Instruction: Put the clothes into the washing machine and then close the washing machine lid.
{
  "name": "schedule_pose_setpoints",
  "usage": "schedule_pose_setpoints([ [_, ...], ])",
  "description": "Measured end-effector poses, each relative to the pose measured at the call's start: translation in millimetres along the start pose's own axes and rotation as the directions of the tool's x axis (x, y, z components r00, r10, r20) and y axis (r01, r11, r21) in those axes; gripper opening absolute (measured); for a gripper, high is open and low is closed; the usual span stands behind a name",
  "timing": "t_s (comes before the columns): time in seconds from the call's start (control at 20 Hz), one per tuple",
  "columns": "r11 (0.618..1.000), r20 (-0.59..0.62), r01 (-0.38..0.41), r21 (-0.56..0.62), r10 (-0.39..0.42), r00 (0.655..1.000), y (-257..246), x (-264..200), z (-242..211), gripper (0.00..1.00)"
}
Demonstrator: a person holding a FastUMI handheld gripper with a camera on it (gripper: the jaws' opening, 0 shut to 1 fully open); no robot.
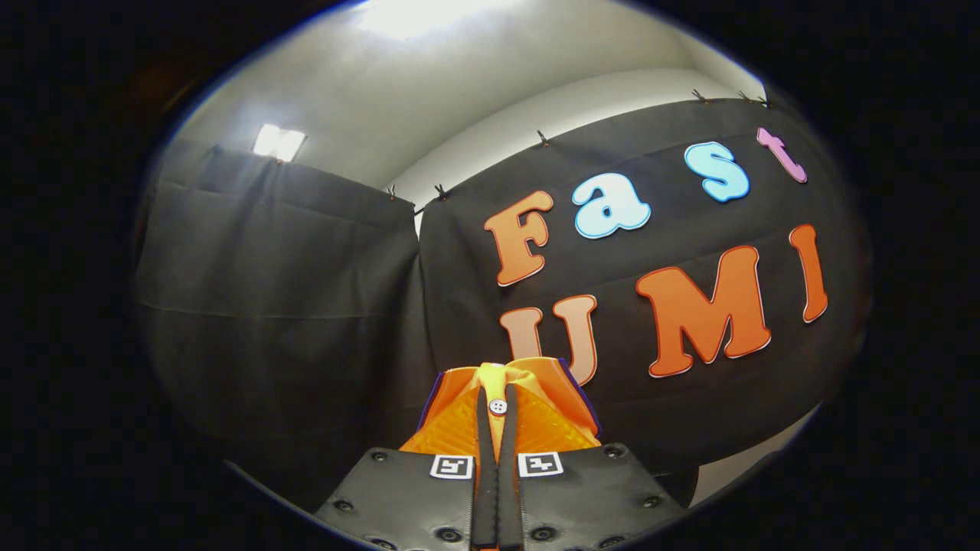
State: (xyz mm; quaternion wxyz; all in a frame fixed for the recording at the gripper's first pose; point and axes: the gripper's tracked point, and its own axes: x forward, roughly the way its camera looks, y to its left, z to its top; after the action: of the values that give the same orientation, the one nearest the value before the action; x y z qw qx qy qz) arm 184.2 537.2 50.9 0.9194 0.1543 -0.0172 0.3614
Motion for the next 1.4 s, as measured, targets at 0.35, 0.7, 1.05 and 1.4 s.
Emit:
schedule_pose_setpoints([
  [0.35, 1.000, -0.040, 0.022, 0.022, -0.021, 0.999, -18, 66, -48, 0.08],
  [0.7, 0.984, -0.216, 0.166, 0.068, -0.148, 0.965, -66, 76, -164, 0.08],
  [1.05, 0.952, -0.510, 0.307, 0.016, -0.256, 0.821, -103, 57, -332, 0.08],
  [1.4, 0.925, -0.676, 0.380, 0.013, -0.272, 0.685, -113, 57, -448, 0.08],
])
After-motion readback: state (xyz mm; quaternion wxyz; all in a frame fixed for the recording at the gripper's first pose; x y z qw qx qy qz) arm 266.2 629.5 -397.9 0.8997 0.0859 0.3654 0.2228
